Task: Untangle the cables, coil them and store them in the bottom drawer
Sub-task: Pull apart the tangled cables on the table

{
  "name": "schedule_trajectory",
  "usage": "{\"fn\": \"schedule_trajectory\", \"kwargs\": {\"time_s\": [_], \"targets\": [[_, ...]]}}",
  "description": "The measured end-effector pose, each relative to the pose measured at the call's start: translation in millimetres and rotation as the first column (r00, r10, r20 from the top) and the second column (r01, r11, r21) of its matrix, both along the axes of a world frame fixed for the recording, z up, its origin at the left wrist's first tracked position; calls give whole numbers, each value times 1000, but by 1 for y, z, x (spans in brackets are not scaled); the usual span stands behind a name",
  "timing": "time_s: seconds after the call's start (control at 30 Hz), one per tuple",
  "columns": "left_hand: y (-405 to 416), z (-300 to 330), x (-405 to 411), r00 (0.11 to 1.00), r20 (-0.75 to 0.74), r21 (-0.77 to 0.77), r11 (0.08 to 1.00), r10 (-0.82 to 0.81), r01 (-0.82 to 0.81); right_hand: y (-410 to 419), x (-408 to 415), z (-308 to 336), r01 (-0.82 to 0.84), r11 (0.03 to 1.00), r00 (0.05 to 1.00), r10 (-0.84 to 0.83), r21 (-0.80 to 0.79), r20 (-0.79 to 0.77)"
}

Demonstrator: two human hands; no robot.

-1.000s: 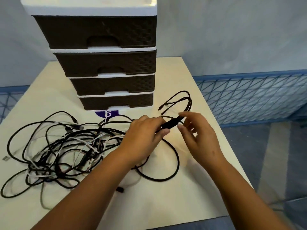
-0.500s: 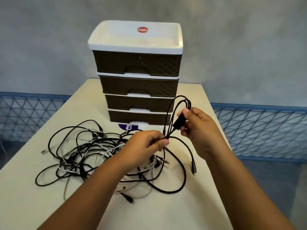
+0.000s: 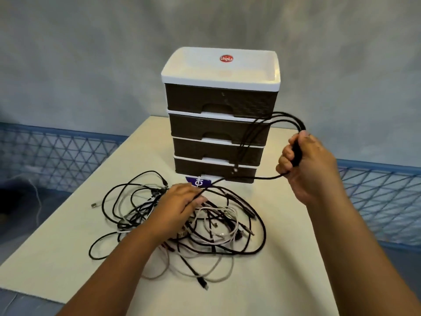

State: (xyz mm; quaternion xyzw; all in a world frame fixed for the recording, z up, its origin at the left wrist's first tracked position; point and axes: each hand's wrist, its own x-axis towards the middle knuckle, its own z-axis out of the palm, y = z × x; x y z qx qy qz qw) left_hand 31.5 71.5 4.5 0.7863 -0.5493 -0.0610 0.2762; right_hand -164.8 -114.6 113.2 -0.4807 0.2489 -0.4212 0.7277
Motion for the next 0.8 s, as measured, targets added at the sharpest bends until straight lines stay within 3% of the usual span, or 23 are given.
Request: {"fn": "schedule_trajectory", "kwargs": {"time_s": [0.1,0.17,0.33,0.5,0.7,0.8], "targets": [[2,26,8,991,92,-66,994,92,-86,10,5,-11,-79,990,984,59,-117,-170],[2,49,8,993,77,-75,994,84,-79,21,11,-19,-152,975,963,109,-165,-245],[-1,93,3,930,-366,-100,993,14,-54,58,35,-30,-297,926,925,218,-233,-312],[-9,120,10,751,-649,-221,975,-124,-29,85,61,-32,-305,915,919,211,-264,-332],[-15,140,14,699,-667,-304,951,-256,58,107,93,-25,-265,937,939,199,-225,-280],[-11,138,21,725,-640,-309,949,-254,59,112,106,-27,-240,933,926,137,-269,-351]]}}
